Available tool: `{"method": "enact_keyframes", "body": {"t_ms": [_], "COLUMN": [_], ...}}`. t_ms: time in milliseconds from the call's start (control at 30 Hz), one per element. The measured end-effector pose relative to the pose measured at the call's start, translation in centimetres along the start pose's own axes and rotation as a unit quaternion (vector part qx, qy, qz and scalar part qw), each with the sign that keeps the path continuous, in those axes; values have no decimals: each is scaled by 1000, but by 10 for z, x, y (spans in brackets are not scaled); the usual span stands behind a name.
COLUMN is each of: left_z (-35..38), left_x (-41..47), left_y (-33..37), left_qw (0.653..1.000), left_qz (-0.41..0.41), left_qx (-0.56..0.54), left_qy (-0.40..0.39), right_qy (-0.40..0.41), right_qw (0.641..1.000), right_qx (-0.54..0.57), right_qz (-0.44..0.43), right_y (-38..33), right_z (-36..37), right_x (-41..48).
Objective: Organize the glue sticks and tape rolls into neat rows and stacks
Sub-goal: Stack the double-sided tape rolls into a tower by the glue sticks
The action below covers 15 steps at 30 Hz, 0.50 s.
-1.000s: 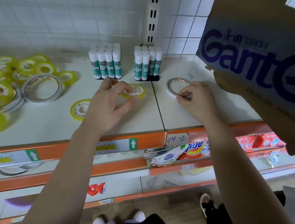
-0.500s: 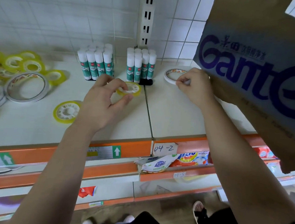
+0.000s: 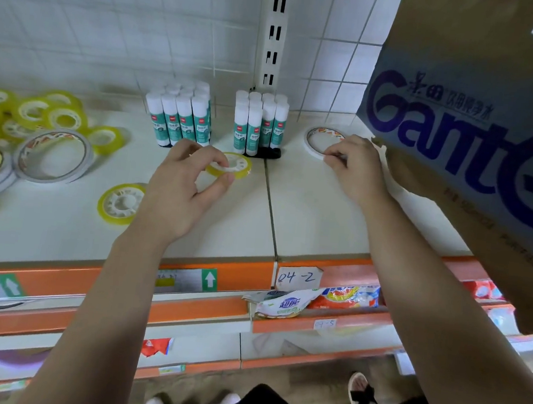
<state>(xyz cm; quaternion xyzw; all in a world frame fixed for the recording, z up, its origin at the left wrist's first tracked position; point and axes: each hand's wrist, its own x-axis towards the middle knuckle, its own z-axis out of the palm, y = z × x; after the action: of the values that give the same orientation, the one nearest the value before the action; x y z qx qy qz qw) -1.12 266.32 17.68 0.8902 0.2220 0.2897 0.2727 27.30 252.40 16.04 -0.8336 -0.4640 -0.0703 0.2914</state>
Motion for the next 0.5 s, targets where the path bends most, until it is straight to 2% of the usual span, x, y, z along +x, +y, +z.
{"method": "enact_keyframes", "body": {"t_ms": [500], "left_z": [-2], "left_x": [-2], "left_y": [2], "left_qw": [1000], "left_qz": [1], "left_qx": [-1], "left_qy": [-1], "right_qy": [18], "right_qw": [1000], "right_qx": [5], "right_qz": [1], "right_y": [-4], "right_z": [-2], "right_x": [-4]}}
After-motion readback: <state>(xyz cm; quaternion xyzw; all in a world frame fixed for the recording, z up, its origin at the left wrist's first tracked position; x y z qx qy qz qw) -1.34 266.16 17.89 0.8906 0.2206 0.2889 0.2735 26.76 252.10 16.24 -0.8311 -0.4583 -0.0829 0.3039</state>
